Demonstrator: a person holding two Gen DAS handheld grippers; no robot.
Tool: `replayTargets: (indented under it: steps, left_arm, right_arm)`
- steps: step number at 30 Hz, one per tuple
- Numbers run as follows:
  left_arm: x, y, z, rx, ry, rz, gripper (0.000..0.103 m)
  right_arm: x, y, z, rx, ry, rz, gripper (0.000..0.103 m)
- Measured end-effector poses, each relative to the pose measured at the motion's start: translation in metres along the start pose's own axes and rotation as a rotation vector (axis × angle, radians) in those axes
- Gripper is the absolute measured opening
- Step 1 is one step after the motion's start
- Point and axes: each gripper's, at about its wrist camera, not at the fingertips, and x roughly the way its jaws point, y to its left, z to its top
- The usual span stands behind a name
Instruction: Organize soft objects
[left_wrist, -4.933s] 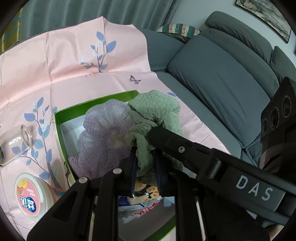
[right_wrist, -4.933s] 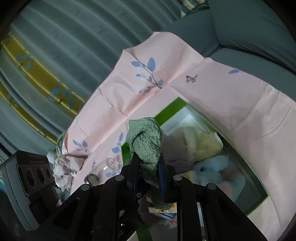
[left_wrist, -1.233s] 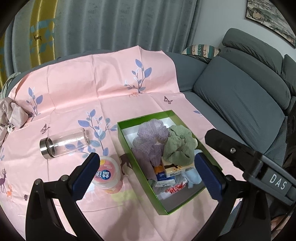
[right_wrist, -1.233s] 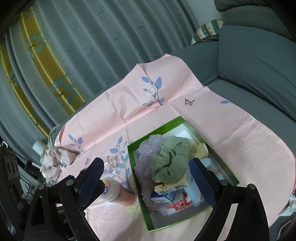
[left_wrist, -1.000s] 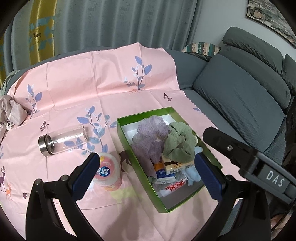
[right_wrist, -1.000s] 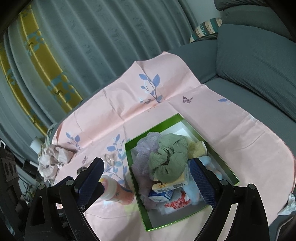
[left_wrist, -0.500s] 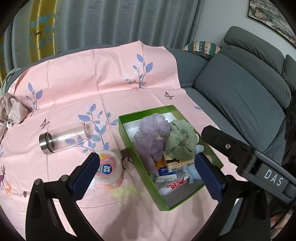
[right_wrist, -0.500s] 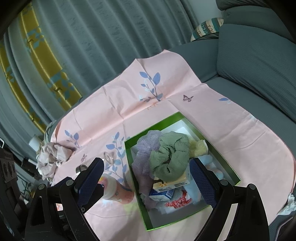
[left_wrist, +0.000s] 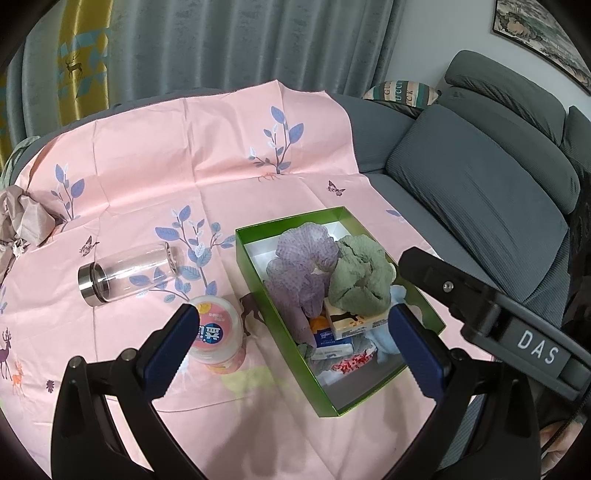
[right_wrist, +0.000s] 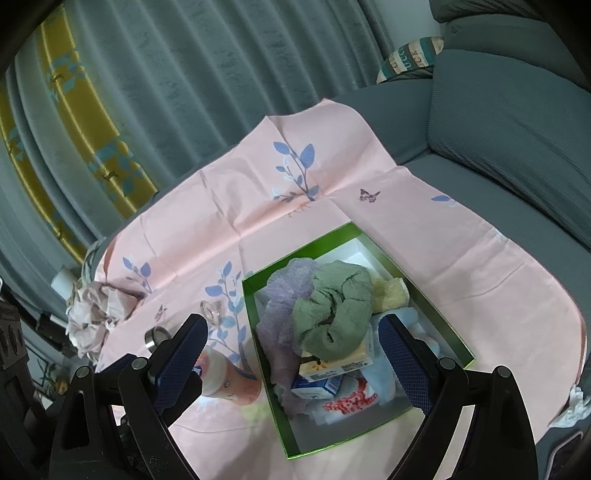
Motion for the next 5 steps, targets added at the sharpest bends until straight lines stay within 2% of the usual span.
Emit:
replayTargets:
  steps: [5]
  left_arm:
    - [-0.0005, 0.0001, 0.0001, 0.001, 0.005, 0.000, 0.102]
  right_arm:
    - [-0.0007, 0.0002, 0.0007, -0.003, 0.001, -0.009, 0.094]
